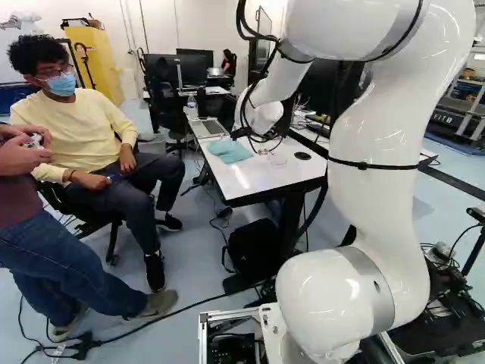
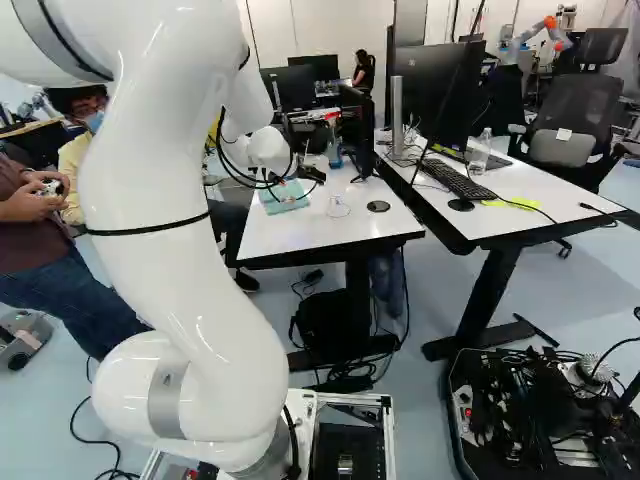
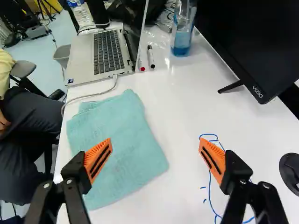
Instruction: Clean the table with the green towel
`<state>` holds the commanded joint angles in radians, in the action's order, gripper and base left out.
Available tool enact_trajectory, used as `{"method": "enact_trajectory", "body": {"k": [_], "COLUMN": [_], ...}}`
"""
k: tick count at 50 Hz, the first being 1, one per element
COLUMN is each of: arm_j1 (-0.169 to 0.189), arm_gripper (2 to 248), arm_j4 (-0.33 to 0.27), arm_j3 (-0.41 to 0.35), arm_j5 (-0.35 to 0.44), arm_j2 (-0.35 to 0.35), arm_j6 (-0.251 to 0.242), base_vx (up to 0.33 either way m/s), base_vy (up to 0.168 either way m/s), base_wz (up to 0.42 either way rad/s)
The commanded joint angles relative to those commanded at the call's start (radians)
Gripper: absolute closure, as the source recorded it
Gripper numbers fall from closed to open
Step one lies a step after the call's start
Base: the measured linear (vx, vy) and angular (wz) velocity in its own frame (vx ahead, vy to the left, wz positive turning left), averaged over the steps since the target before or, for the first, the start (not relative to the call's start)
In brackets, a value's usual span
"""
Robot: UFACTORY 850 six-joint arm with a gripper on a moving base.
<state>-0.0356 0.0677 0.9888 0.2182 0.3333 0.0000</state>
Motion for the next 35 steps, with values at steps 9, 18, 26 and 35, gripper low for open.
{"method": "enact_trajectory", "body": {"k": [9,18,26,35], "arm_j1": [0.024,0.038,0.042,0.044], "arm_gripper": [3,3,3,3], "arm_j4": [0.000,0.000,0.000,0.000], "arm_j3": [0.033,0.083,0.132,0.186], "arm_j5": [0.000,0.000,0.000,0.000], "arm_j2": [0.045,0.103,0.156,0.209], "arm_j6": [0.000,0.000,0.000,0.000], "base_vx": [0.000,0.000,0.000,0.000], "base_vy": [0.000,0.000,0.000,0.000], "base_wz": [0.000,0.000,0.000,0.000]}}
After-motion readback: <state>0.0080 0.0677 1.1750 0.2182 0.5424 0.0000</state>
